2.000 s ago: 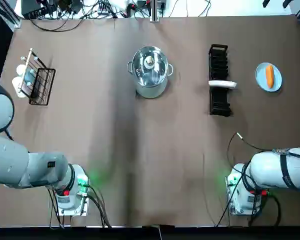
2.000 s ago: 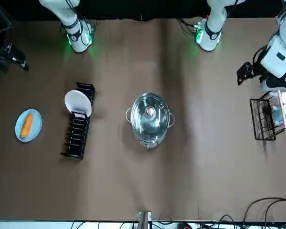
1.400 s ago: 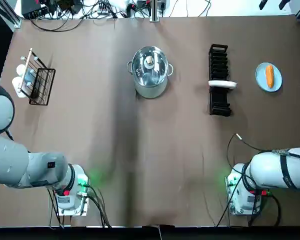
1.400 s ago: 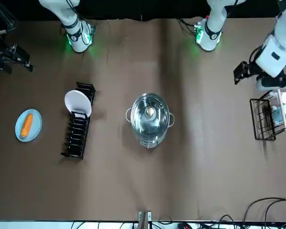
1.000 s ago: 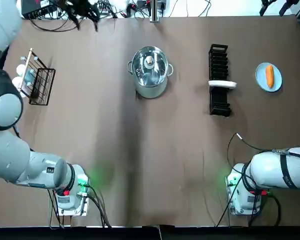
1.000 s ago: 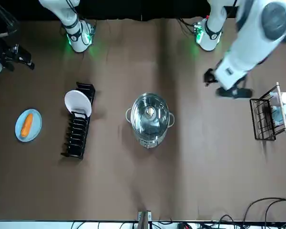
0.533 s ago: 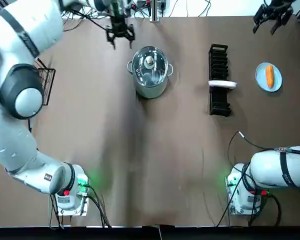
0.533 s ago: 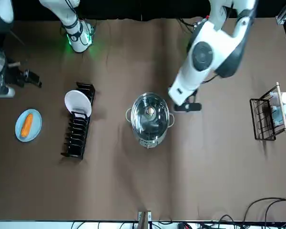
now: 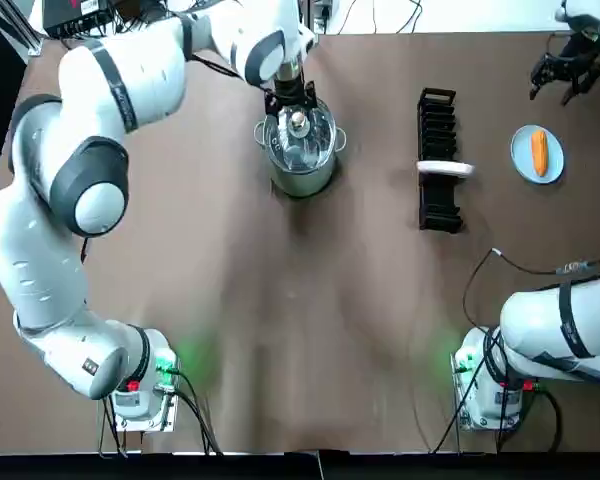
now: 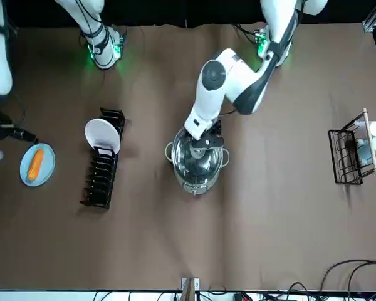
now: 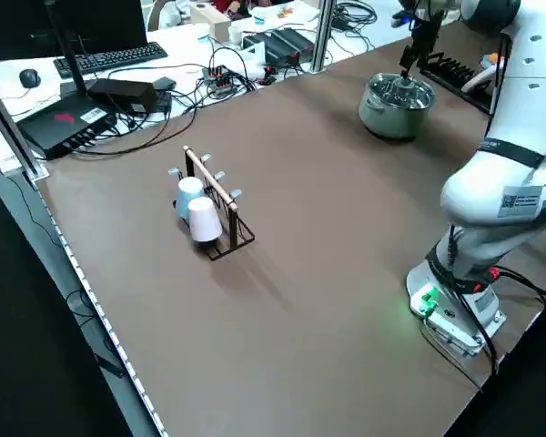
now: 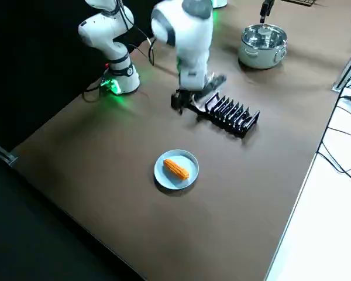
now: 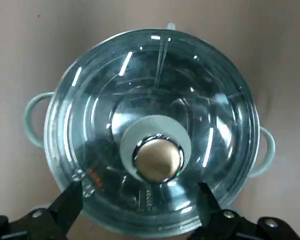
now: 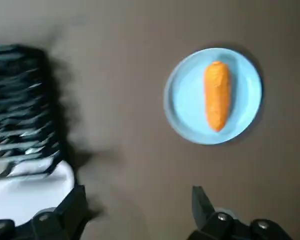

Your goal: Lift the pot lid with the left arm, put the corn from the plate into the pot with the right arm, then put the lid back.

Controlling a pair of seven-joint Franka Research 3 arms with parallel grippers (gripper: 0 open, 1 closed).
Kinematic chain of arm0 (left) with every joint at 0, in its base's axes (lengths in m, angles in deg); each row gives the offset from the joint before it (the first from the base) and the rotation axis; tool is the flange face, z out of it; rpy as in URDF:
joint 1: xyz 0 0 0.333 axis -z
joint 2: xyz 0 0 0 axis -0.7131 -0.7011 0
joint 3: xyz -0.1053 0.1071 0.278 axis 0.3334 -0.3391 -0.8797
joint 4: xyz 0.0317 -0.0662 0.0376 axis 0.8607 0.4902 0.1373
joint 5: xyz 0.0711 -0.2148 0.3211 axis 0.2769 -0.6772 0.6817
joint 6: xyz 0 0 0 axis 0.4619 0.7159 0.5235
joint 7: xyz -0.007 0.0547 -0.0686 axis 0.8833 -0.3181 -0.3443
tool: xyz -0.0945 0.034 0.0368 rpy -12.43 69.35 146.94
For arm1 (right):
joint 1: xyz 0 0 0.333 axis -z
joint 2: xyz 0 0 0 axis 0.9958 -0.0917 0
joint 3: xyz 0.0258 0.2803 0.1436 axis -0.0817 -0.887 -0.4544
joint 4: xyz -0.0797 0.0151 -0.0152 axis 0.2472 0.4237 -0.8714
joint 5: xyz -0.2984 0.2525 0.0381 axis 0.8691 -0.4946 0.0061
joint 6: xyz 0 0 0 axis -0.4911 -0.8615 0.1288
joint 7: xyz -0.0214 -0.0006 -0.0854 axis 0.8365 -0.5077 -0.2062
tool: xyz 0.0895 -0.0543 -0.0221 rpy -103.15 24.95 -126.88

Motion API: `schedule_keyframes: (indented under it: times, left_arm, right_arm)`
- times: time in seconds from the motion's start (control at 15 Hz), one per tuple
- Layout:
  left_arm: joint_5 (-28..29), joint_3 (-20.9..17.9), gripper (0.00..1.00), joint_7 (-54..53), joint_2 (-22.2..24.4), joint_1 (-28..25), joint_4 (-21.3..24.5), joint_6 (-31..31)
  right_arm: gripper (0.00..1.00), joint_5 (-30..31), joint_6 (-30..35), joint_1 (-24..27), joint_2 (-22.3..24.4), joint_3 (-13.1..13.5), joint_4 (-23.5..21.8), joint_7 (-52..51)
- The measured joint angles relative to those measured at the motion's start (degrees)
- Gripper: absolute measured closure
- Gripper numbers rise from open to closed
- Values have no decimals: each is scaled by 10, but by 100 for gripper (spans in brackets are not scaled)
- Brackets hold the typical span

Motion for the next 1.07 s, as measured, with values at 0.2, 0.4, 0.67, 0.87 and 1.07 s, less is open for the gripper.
schedule_keyframes:
  times: [0.2,0.4,0.67,0.87,1.07]
  left_arm:
    - [25,-2,0,17,-27,7,0,-52]
    - [29,-3,0,17,-40,10,-1,-65]
    - [35,-12,7,17,-40,13,-6,-66]
    - [37,-19,19,17,-40,17,-7,-65]
    - [42,-22,30,22,-39,22,-8,-63]
  right_arm:
    - [8,0,-75,47,-62,0,-1,-18]
    - [13,1,-139,80,-108,0,-1,-55]
    - [18,1,-218,110,-163,0,0,-113]
    - [18,1,-251,112,-205,-1,1,-132]
    - [20,1,-271,111,-227,-5,5,-150]
